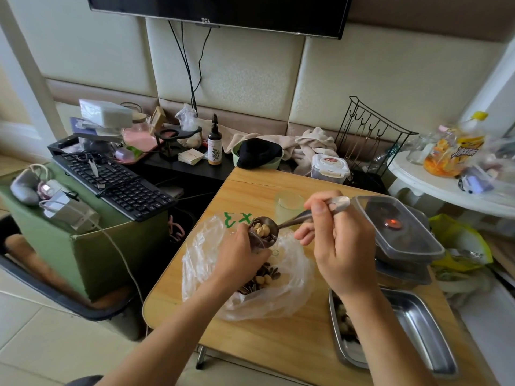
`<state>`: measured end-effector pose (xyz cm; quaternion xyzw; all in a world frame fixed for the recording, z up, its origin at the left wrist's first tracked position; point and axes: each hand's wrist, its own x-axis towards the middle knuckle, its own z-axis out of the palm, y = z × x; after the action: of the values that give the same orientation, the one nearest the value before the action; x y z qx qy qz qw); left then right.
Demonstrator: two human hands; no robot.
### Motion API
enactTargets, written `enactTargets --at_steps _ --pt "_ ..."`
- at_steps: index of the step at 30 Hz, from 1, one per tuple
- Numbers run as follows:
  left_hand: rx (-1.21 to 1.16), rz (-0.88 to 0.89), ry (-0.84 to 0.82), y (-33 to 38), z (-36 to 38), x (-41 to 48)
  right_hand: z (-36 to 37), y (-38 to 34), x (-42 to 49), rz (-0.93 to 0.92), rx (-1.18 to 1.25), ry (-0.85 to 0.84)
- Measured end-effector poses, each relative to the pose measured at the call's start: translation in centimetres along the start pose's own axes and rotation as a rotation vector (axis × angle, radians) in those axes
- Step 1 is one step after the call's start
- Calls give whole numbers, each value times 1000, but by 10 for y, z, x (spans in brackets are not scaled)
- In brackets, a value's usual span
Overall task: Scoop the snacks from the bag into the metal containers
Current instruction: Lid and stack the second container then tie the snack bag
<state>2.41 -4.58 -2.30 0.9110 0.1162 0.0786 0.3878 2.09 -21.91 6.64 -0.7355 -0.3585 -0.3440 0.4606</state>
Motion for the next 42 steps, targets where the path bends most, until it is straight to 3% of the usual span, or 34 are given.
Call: enactTargets --at_steps 10,42 --pt "-218 -9 54 3 -2 -1 4 -9 -4 -168 -82 5" --pt "-263 165 81 1 3 -6 -6 -7 -8 -222 -65 5"
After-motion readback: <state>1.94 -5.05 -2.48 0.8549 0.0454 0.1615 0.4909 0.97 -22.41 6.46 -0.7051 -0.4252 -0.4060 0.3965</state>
